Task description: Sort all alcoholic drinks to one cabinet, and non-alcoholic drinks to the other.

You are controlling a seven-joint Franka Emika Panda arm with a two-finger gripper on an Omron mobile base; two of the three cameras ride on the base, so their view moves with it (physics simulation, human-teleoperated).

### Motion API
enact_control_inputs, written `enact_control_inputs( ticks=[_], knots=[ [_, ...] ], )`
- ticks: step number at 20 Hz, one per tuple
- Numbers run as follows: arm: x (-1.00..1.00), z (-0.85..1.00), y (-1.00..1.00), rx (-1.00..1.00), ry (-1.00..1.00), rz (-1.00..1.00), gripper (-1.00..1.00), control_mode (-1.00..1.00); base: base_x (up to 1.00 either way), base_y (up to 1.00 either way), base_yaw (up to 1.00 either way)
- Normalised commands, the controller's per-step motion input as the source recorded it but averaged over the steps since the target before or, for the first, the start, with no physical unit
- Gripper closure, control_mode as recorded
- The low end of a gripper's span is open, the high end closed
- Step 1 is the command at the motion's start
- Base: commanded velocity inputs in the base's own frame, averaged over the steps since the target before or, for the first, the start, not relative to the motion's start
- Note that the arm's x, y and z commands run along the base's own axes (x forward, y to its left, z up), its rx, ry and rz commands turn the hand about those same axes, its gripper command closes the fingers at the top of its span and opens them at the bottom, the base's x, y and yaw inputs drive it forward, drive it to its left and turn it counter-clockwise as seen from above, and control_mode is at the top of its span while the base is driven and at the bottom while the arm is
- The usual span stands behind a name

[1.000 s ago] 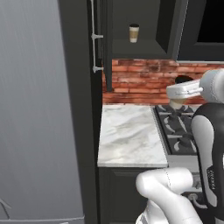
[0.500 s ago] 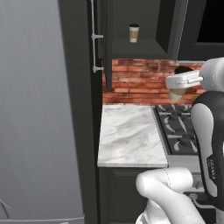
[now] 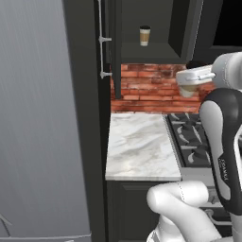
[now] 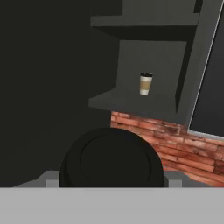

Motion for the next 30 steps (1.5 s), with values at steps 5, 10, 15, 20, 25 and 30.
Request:
enact_control_inputs(
  ticks=[5, 10, 15, 20, 25, 30],
  knots=[
    [0.30, 0.19, 0.00, 0.00, -0.02, -0.02, 1.00, -1.00, 0.00, 0.00, 0.00],
    [0.32, 0.16, 0.00, 0.00, 0.00, -0.03, 1.00, -1.00, 0.00, 0.00, 0.00],
    [0.31, 0.06, 0.00, -0.01, 0.00, -0.03, 1.00, -1.00, 0.00, 0.00, 0.00],
    [0.27, 0.03, -0.03, -0.01, 0.00, -0.02, 1.00, -1.00, 0.00, 0.00, 0.00],
    [0.26, 0.01, -0.05, -0.01, -0.01, -0.02, 1.00, -1.00, 0.00, 0.00, 0.00],
    [0.26, 0.03, -0.03, -0.01, -0.02, -0.02, 1.00, -1.00, 0.00, 0.00, 0.00]
  ],
)
